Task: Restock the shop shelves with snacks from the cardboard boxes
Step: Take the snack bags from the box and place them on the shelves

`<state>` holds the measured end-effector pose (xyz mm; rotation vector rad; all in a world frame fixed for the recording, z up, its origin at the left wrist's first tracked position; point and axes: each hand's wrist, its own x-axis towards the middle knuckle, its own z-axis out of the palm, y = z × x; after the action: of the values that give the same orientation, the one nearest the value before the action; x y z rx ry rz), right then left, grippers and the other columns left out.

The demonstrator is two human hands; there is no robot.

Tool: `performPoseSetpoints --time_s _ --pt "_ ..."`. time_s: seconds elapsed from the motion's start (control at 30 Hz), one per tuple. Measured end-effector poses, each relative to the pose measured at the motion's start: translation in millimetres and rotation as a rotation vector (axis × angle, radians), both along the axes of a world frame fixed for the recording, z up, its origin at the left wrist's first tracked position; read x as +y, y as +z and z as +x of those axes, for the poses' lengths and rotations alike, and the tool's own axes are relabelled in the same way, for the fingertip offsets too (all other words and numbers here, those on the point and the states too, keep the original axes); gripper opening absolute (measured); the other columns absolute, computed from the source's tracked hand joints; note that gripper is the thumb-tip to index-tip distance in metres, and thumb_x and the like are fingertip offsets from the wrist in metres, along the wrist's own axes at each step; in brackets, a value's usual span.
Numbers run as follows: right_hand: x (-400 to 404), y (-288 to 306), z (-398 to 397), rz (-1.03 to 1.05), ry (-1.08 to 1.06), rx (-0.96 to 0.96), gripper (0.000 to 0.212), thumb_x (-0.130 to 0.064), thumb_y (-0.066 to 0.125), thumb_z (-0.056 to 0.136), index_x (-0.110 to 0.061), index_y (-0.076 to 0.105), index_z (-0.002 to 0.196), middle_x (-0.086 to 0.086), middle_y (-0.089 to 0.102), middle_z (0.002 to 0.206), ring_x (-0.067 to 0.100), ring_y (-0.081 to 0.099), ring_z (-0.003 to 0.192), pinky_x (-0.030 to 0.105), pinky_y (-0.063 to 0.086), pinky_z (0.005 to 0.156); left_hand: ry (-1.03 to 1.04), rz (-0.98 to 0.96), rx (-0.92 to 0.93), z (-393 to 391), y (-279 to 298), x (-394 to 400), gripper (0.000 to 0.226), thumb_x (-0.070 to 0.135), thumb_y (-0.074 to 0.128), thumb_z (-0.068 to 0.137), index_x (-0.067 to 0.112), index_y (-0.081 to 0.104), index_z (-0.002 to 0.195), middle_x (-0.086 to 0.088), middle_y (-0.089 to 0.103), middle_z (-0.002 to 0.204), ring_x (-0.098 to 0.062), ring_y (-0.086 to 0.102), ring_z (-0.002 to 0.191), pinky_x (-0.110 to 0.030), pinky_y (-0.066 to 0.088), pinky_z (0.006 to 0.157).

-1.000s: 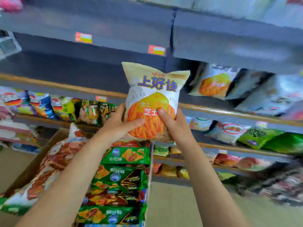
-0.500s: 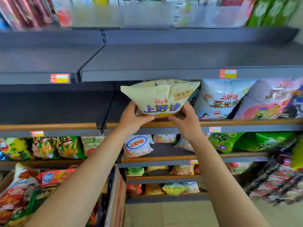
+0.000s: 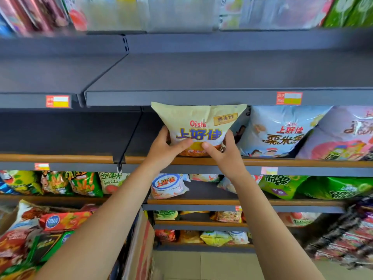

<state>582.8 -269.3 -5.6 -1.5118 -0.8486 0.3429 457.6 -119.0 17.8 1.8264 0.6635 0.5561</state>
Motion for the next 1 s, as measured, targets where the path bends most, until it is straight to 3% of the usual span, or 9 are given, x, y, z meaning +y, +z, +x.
performPoseSetpoints --time_s 0.17,0.37,0.43,0.5,0.57,0.67,0.73,0.83,1.0 --pt "10 -6 7 -0.099 -0.081 0.035 0.052 -0.046 0.061 0.093 -0.026 0.044 0.138 -0.017 0.062 0.118 -0.007 0.060 0.105 0.012 0.049 0.082 0.059 -0.055 0.046 12 3 -5 0.055 0.063 0.056 0.089 0.032 0.051 0.135 0.015 0.064 0.118 -0.005 0.063 0.107 -0.021 0.051 0.078" --pt "12 -9 -1 -0.102 -0.296 0.040 0.057 -0.052 0.062 0.091 -0.017 0.049 0.134 -0.002 0.061 0.120 0.011 0.059 0.110 0.028 0.051 0.088 -0.015 -0.053 0.100 10 7 -6 0.059 0.067 0.051 0.091 0.037 0.045 0.143 0.015 0.062 0.130 -0.008 0.060 0.117 -0.031 0.049 0.096" --pt "9 -9 -17 -0.069 -0.508 -0.041 0.056 -0.049 0.066 0.089 -0.012 0.051 0.128 0.000 0.055 0.116 0.016 0.053 0.110 0.030 0.048 0.091 -0.021 -0.027 0.107 1 9 -5 0.055 0.058 0.052 0.095 0.035 0.044 0.145 0.014 0.062 0.129 -0.005 0.059 0.115 -0.025 0.045 0.091" --pt "7 -5 -39 0.010 -0.586 -0.102 0.034 -0.037 0.065 0.092 -0.012 0.055 0.114 0.000 0.055 0.105 0.015 0.054 0.099 0.028 0.047 0.085 0.040 0.015 0.098 -15 10 -3 0.045 0.045 0.056 0.097 0.029 0.050 0.140 0.013 0.063 0.121 0.000 0.059 0.106 -0.018 0.043 0.083" --pt "11 0 -62 0.043 -0.472 -0.084 0.007 -0.024 0.060 0.096 -0.017 0.058 0.097 -0.003 0.060 0.087 0.008 0.057 0.080 0.025 0.047 0.072 0.115 0.051 0.084 -42 8 0 0.027 0.033 0.058 0.097 0.028 0.063 0.123 0.012 0.066 0.110 -0.001 0.064 0.096 -0.018 0.048 0.080" --pt "34 -4 -96 -0.047 -0.217 -0.052 0.015 -0.017 0.054 0.097 -0.019 0.060 0.084 -0.001 0.060 0.069 0.015 0.057 0.065 0.031 0.046 0.061 0.193 0.050 0.111 -100 -1 9 0.016 0.027 0.056 0.097 0.027 0.072 0.100 0.010 0.071 0.094 -0.003 0.069 0.077 -0.022 0.053 0.073" --pt "58 -12 -122 -0.177 -0.050 -0.053 0.016 -0.019 0.052 0.097 -0.021 0.060 0.083 0.001 0.062 0.071 0.022 0.060 0.070 0.035 0.048 0.063 0.273 0.048 0.137 -146 -11 18 0.016 0.024 0.057 0.097 0.025 0.073 0.094 0.008 0.072 0.087 -0.003 0.067 0.070 -0.019 0.051 0.070" --pt "96 -30 -173 -0.371 0.200 -0.146 0.016 -0.021 0.052 0.098 -0.018 0.065 0.091 0.000 0.066 0.078 0.019 0.061 0.074 0.034 0.044 0.064 0.393 0.010 0.205 -225 -30 41 0.016 0.023 0.058 0.098 0.022 0.073 0.093 0.002 0.073 0.089 -0.011 0.069 0.072 -0.026 0.054 0.074" --pt "154 -58 -281 -0.510 0.568 -0.300 0.013 -0.019 0.056 0.099 -0.017 0.065 0.090 -0.003 0.063 0.078 0.016 0.057 0.071 0.028 0.038 0.066 0.585 -0.065 0.313 -358 -66 88 0.018 0.021 0.057 0.097 0.024 0.073 0.088 0.003 0.073 0.084 -0.012 0.068 0.072 -0.033 0.056 0.080"
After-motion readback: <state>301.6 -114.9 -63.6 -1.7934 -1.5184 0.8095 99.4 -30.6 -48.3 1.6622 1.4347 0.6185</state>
